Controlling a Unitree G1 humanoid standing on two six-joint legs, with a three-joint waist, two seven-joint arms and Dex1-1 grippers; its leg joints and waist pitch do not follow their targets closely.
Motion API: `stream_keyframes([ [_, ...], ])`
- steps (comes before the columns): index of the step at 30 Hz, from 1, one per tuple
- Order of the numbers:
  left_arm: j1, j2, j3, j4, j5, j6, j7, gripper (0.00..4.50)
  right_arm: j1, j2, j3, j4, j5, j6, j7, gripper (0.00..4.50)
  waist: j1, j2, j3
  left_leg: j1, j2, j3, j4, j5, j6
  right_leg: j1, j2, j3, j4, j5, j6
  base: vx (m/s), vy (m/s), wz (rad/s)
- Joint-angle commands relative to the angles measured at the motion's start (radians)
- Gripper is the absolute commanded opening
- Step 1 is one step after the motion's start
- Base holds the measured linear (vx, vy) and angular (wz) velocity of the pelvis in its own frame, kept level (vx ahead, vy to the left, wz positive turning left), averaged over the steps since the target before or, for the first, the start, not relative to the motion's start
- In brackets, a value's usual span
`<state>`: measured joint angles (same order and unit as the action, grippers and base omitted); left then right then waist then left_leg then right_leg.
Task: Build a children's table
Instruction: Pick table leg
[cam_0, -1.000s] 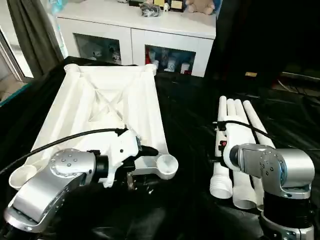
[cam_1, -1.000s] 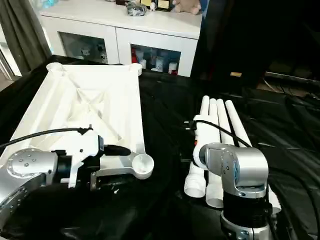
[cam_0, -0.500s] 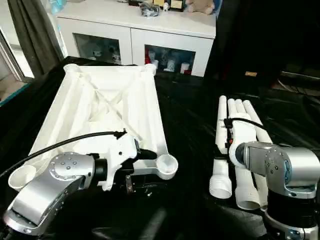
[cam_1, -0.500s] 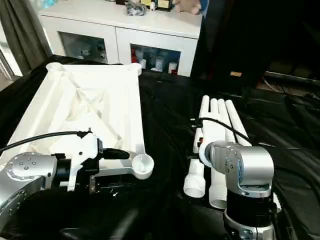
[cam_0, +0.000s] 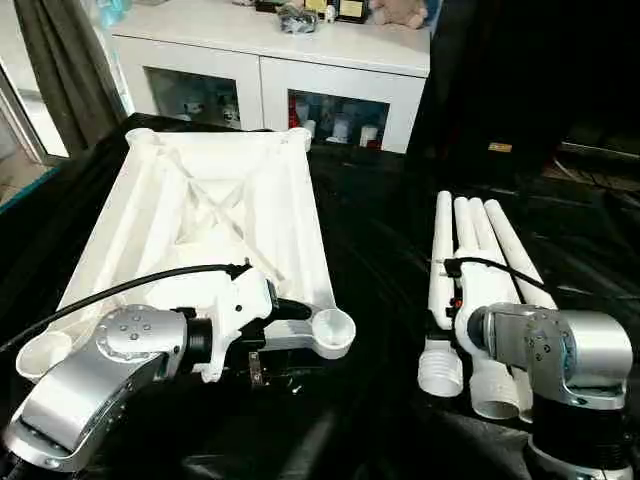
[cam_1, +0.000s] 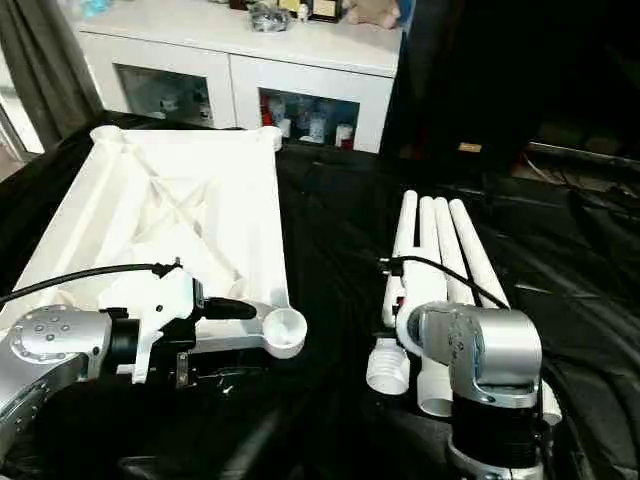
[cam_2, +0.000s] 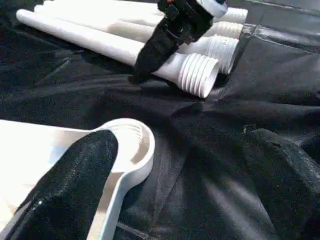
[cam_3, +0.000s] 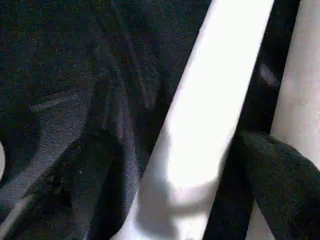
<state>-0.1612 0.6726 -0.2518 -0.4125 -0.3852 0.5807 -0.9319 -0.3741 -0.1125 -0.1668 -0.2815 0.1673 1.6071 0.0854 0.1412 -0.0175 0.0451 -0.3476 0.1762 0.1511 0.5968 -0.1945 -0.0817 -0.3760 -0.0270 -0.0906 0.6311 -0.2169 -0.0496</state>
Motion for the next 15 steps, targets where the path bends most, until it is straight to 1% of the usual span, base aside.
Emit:
stream_keyframes([
  [1, -0.005, -0.003, 0.004, -0.005, 0.008, -0.002, 0.004, 4.5, 0.008, -0.002, -0.017, 0.006, 0.006, 0.007, 0.0, 3.92, -0.002, 0.015, -0.048, 0.009, 0.054, -0.02, -0.081, -0.156, -0.07, 0.038, -0.12, 0.081, -0.093, -0.259, 0.0, 0.0, 0.0, 0.0],
  [4, -0.007, -0.006, 0.003, -0.002, 0.018, -0.005, 0.016, 4.5, 0.01, 0.002, -0.024, 0.012, 0.008, 0.007, 0.003, 3.62, -0.001, 0.014, -0.049, 0.009, 0.054, -0.02, -0.08, -0.148, -0.068, 0.039, -0.12, 0.081, -0.092, -0.251, 0.0, 0.0, 0.0, 0.0],
  [5, -0.009, -0.006, 0.002, 0.001, 0.021, -0.006, 0.017, 4.5, 0.01, 0.007, -0.03, 0.015, 0.009, 0.007, 0.003, 3.62, -0.002, 0.014, -0.048, 0.008, 0.054, -0.02, -0.081, -0.149, -0.067, 0.038, -0.12, 0.082, -0.092, -0.251, 0.0, 0.0, 0.0, 0.0],
  [7, -0.014, -0.007, 0.0, 0.009, 0.022, -0.01, 0.015, 4.5, 0.006, 0.017, -0.052, 0.03, 0.008, 0.007, -0.001, 3.43, -0.002, 0.012, -0.049, 0.009, 0.053, -0.019, -0.08, -0.143, -0.066, 0.038, -0.12, 0.081, -0.092, -0.255, 0.001, 0.0, 0.0, 0.0],
  [8, -0.014, -0.007, 0.0, 0.009, 0.022, -0.01, 0.015, 4.5, 0.006, 0.017, -0.052, 0.03, 0.008, 0.007, -0.001, 3.43, -0.002, 0.013, -0.048, 0.009, 0.053, -0.019, -0.081, -0.146, -0.065, 0.038, -0.12, 0.081, -0.093, -0.259, 0.001, 0.0, 0.0, 0.0],
  [9, -0.016, -0.008, -0.001, 0.011, 0.023, -0.012, 0.016, 4.5, 0.005, 0.021, -0.062, 0.038, 0.009, 0.007, -0.001, 3.24, -0.003, 0.01, -0.048, 0.008, 0.053, -0.019, -0.081, -0.148, -0.064, 0.039, -0.12, 0.081, -0.094, -0.267, 0.002, 0.0, 0.0, 0.0],
  [11, -0.016, -0.007, -0.005, 0.012, 0.03, -0.015, 0.019, 4.5, 0.006, 0.027, -0.076, 0.049, 0.01, 0.007, 0.0, 3.08, -0.002, 0.011, -0.047, 0.009, 0.053, -0.019, -0.081, -0.15, -0.063, 0.038, -0.121, 0.081, -0.095, -0.277, 0.004, 0.0, 0.0, 0.0],
  [12, -0.015, -0.007, -0.008, 0.012, 0.035, -0.018, 0.021, 4.5, 0.007, 0.032, -0.085, 0.057, 0.01, 0.007, 0.0, 2.99, -0.003, 0.009, -0.048, 0.01, 0.054, -0.019, -0.081, -0.149, -0.063, 0.038, -0.121, 0.081, -0.095, -0.276, 0.006, 0.0, 0.0, 0.0],
  [13, -0.015, -0.007, -0.008, 0.012, 0.035, -0.018, 0.021, 4.5, 0.007, 0.032, -0.085, 0.057, 0.01, 0.007, 0.0, 2.88, -0.002, 0.011, -0.047, 0.01, 0.054, -0.019, -0.081, -0.15, -0.063, 0.037, -0.122, 0.081, -0.095, -0.279, 0.005, 0.0, 0.0, 0.0],
  [14, -0.014, -0.005, -0.012, 0.011, 0.042, -0.02, 0.023, 4.5, 0.007, 0.041, -0.102, 0.073, 0.009, 0.007, -0.002, 2.79, -0.002, 0.014, -0.047, 0.009, 0.054, -0.02, -0.081, -0.152, -0.064, 0.037, -0.122, 0.081, -0.095, -0.28, 0.005, 0.0, 0.0, 0.0],
  [15, -0.013, -0.005, -0.013, 0.011, 0.043, -0.021, 0.024, 4.5, 0.007, 0.048, -0.112, 0.081, 0.008, 0.007, -0.003, 2.72, -0.002, 0.013, -0.048, 0.009, 0.054, -0.019, -0.081, -0.148, -0.064, 0.037, -0.122, 0.081, -0.095, -0.273, 0.005, 0.0, 0.0, 0.0],
])
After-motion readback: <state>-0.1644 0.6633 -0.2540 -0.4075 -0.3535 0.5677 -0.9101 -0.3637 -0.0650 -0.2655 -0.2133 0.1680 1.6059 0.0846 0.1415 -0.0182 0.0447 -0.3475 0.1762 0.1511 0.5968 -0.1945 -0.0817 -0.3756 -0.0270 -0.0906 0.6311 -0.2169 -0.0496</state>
